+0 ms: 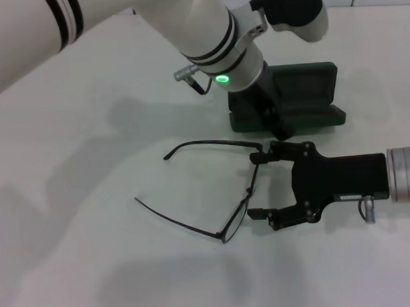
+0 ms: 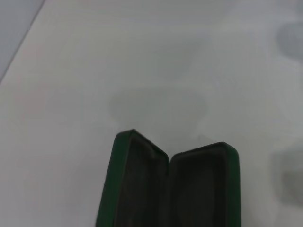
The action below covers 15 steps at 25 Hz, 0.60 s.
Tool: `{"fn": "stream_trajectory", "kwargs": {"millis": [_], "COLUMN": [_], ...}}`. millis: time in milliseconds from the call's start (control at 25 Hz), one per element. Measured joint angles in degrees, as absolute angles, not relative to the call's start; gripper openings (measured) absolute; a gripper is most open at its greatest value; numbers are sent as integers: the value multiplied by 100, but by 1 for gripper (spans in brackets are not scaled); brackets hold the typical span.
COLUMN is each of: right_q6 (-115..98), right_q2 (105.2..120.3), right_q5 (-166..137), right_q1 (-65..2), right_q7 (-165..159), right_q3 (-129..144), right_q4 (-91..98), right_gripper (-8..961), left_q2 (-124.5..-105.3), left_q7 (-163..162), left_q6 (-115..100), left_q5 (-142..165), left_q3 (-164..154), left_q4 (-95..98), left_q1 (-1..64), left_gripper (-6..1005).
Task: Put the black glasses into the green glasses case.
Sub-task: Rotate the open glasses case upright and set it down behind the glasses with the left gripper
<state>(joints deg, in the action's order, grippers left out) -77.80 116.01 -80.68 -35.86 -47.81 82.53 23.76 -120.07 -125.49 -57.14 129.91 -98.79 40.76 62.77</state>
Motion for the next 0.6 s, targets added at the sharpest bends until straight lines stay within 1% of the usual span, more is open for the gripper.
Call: {"fn": "stream_trajectory", "kwargs": {"millis": [600], "right_q6": [-7661], "right_q2": [11600], "right_q5": [-8068], "right_q1": [-3598], "right_q7": [-4793], "right_q3": [8333], "right_q4": [2372], "right_gripper": [881], "left_q2": [-12020], "left_q7": [-12400], "left_q6": [-6268], "left_q5": [12944], "left_q3": [-9838], "left_q4": [4210], "left_q1": [6233], "left_gripper": [779]}}
